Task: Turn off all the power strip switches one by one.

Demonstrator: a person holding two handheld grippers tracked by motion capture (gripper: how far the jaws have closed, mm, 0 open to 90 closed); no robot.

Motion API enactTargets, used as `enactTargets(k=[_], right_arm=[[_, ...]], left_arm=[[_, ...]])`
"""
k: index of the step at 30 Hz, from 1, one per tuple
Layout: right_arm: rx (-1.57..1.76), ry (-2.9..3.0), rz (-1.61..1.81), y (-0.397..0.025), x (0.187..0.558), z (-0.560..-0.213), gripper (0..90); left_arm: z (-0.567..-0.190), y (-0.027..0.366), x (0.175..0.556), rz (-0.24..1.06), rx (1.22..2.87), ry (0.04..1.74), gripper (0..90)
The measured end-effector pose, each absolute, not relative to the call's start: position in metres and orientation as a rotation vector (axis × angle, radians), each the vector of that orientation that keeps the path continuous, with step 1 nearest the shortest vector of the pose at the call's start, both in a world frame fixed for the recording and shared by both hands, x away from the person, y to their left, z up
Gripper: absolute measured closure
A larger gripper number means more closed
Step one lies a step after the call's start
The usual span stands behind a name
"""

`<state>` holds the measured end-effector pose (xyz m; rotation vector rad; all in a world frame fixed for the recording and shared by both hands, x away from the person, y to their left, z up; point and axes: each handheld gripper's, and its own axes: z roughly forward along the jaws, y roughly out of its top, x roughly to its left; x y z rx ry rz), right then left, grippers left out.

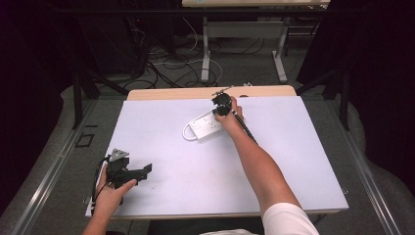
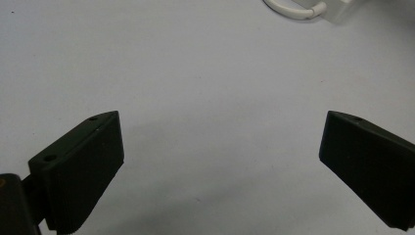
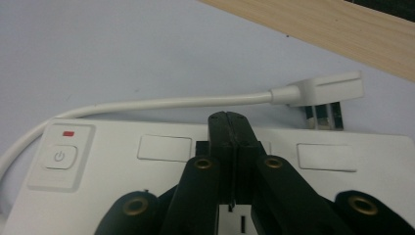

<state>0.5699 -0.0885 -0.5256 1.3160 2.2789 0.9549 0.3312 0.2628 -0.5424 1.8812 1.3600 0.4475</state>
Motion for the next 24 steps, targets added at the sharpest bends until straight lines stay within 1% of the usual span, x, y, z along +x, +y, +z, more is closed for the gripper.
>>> enactTargets(k=[1, 9, 13, 19, 24], right_arm=[[1.324, 2.263, 0.99, -0.09, 0.571, -0.527, 90.0], [1.337, 2.257, 0.944, -0.099, 0.575, -0.524, 90.0], [1.336, 2.241, 0.968, -0.1, 0.576, -0.526, 90.0], [1.343, 2.261, 0.916, -0.102, 0.577, -0.527, 90.0], [1.364, 2.251, 0.953, -0.103, 0.577, -0.529, 90.0]], left_arm=[[-0.542, 0.263, 0.331, 0.447, 1.883, 1.359, 2.9], [-0.542, 0.263, 0.331, 0.447, 1.881, 1.36, 2.8], [-0.542, 0.263, 0.331, 0.452, 1.876, 1.36, 2.8], [-0.542, 0.264, 0.331, 0.446, 1.884, 1.355, 2.9], [-0.542, 0.264, 0.331, 0.445, 1.887, 1.357, 2.9]])
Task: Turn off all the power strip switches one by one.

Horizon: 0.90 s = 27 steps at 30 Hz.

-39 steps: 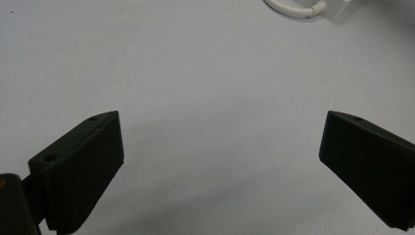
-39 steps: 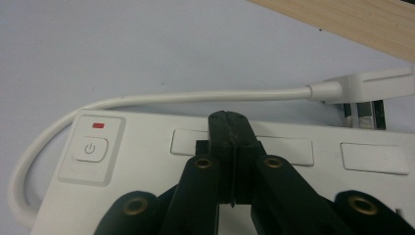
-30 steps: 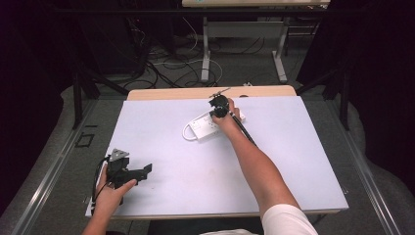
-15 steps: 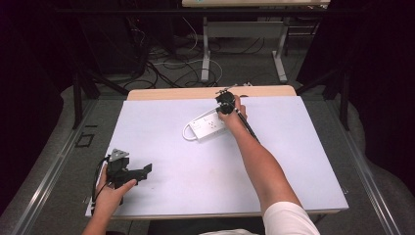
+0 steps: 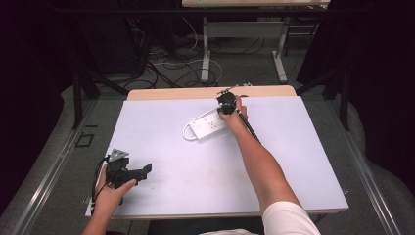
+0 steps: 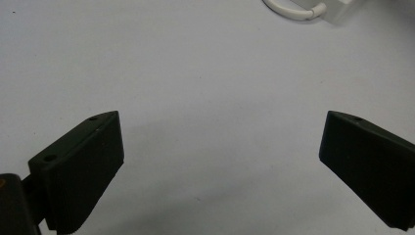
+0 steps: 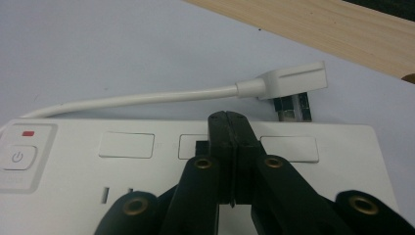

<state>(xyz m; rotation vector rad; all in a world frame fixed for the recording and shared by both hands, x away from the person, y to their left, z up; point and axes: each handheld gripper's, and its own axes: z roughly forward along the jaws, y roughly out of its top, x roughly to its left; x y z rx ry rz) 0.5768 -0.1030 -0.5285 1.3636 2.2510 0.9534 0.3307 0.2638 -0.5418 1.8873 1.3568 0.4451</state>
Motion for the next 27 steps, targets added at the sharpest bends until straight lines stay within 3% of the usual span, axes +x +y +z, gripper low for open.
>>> enactTargets(k=[27], right_arm=[[1.361, 2.227, 0.964, -0.114, 0.577, -0.533, 90.0]], left_arm=[[-0.542, 0.263, 0.33, 0.452, 1.877, 1.364, 2.9]])
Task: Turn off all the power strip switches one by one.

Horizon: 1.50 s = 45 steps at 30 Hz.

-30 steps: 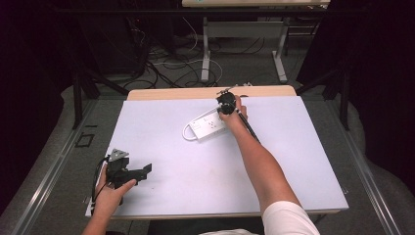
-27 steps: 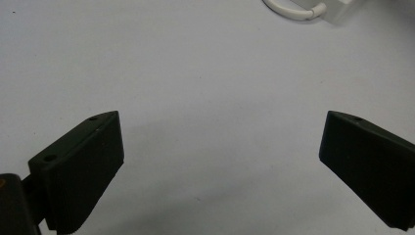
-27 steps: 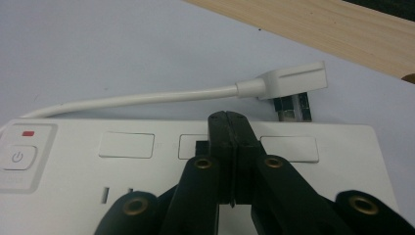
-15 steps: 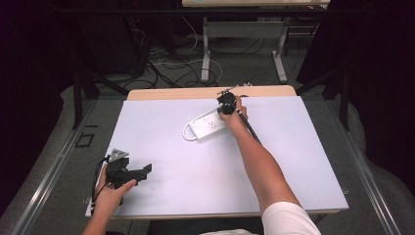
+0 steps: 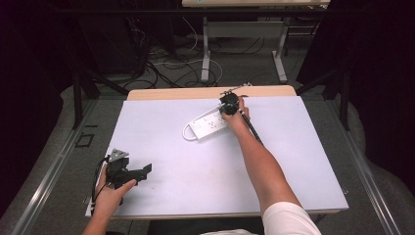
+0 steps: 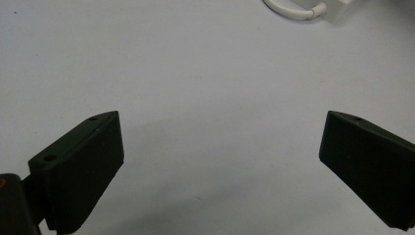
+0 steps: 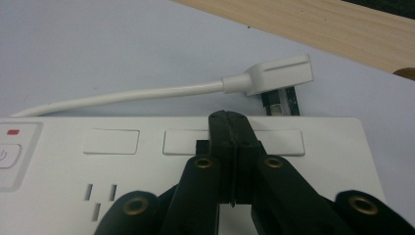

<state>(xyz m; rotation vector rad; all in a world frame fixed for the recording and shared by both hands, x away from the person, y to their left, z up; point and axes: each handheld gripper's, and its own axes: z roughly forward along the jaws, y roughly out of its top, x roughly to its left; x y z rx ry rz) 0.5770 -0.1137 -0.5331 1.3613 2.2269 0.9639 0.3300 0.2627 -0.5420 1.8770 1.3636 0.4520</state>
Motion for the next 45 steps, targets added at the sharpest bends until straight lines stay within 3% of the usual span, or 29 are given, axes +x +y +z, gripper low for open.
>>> enactTargets(k=[45], right_arm=[[1.381, 2.175, 0.918, -0.136, 0.588, -0.53, 90.0]], left_arm=[[-0.544, 0.262, 0.33, 0.451, 1.857, 1.373, 3.0]])
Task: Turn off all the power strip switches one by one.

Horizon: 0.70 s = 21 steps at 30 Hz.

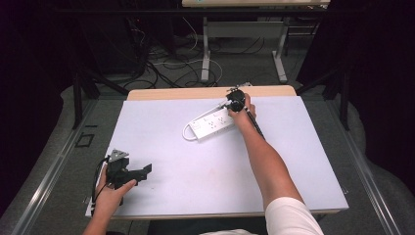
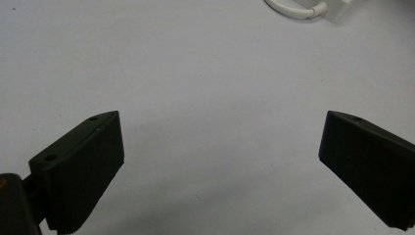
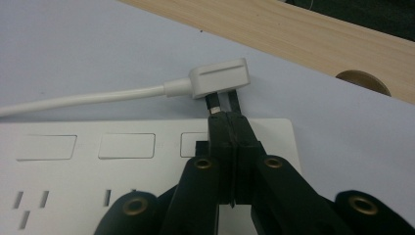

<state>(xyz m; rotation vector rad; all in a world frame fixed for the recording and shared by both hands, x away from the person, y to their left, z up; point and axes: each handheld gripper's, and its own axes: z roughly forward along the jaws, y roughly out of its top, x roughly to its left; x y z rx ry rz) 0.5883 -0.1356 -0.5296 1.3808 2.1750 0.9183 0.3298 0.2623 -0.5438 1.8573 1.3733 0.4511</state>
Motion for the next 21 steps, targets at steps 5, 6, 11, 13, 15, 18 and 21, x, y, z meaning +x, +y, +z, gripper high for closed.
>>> enactTargets(k=[5, 6, 11, 13, 15, 18, 21], right_arm=[[1.378, 2.174, 0.919, -0.1373, 0.589, -0.5302, 90.0], [1.379, 2.174, 0.919, -0.1373, 0.5889, -0.5303, 90.0], [1.385, 2.167, 0.934, -0.1361, 0.5887, -0.5308, 90.0], [1.383, 2.174, 0.921, -0.1361, 0.5886, -0.5302, 90.0], [1.377, 2.178, 0.919, -0.1359, 0.5886, -0.5304, 90.0], [1.367, 2.181, 0.923, -0.1351, 0.5885, -0.5312, 90.0], [1.358, 2.187, 0.916, -0.1367, 0.5889, -0.5316, 90.0]], left_arm=[[-0.5437, 0.2622, 0.3296, 0.452, 1.857, 1.372, 3.0], [-0.5436, 0.2623, 0.3296, 0.453, 1.857, 1.372, 3.0], [-0.5436, 0.2624, 0.3294, 0.453, 1.861, 1.371, 3.0], [-0.5435, 0.2621, 0.3293, 0.453, 1.858, 1.371, 3.0], [-0.5436, 0.2622, 0.3293, 0.453, 1.862, 1.371, 3.0], [-0.5437, 0.2622, 0.3294, 0.454, 1.865, 1.371, 3.0], [-0.5428, 0.2625, 0.329, 0.449, 1.874, 1.372, 3.0]])
